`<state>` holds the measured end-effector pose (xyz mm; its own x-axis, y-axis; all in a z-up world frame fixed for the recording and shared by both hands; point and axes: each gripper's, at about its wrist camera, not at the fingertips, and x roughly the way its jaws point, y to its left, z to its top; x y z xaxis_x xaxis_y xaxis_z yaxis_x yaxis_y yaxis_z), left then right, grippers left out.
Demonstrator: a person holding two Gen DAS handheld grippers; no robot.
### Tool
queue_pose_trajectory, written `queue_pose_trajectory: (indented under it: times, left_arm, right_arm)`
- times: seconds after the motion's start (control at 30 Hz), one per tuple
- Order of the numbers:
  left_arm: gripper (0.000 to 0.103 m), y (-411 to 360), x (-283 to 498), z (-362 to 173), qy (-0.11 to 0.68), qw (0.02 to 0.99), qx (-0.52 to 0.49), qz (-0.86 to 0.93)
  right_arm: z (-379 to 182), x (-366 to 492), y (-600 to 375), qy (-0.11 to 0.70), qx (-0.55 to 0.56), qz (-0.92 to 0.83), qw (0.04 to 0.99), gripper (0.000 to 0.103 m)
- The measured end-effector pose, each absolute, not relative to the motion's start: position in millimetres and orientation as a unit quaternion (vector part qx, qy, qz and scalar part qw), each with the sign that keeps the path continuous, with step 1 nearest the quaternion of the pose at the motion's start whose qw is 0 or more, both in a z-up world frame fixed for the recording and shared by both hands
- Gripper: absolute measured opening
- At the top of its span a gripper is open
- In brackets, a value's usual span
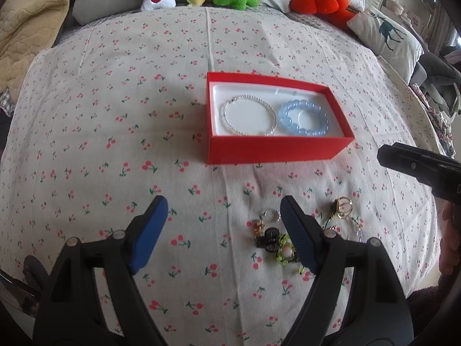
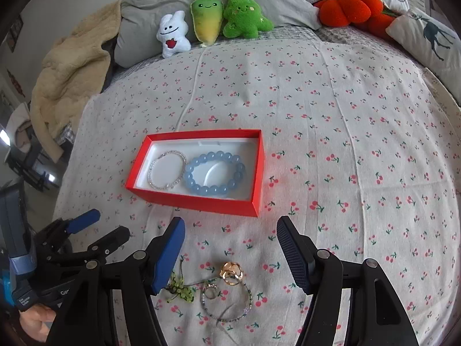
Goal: Organize jewelry
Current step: 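Withdraw both grippers from the box back over the remaining jewelry, then grasp the black bow clip with the left gripper while the right grasps the thin beaded bracelet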
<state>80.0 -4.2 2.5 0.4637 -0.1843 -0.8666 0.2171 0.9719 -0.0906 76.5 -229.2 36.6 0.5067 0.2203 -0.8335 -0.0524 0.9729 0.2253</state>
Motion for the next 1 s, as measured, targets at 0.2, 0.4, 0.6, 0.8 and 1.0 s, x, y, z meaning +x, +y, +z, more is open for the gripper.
queue_pose_trajectory:
  times: [0.2,0.4,0.6,0.8,1.0]
  left_arm:
    - [0.081,-3.6,57.8,-12.6,0.540,0.833,0.017,-0.118]
    - [0.081,-2.0,42.0,-22.9,0.543,0.829,0.021,-0.131]
    - [0.081,4.1,34.8,-36.4,0.539,0.830,0.026,-0.142]
    - [0.081,3.0,31.6,-46.1,0.526,0.834,0.046,-0.159]
    - [0.066,-6.9,32.2,-44.0,0.509,0.835,0.054,-0.199]
  right_arm:
    - [18.1,53.2,-234.2,0.529,0.088,0.062,0.841,0.071]
    - [-3.8,34.6,-232.8,0.557,0.076,0.051,0.826,0.072]
    - [-28.3,28.0,-230.8,0.569,0.054,0.041,0.819,0.072]
    - [-45.0,29.9,-223.2,0.569,0.022,0.036,0.821,0.062]
    - [-48.7,25.3,-211.5,0.545,-0.052,0.032,0.836,0.021]
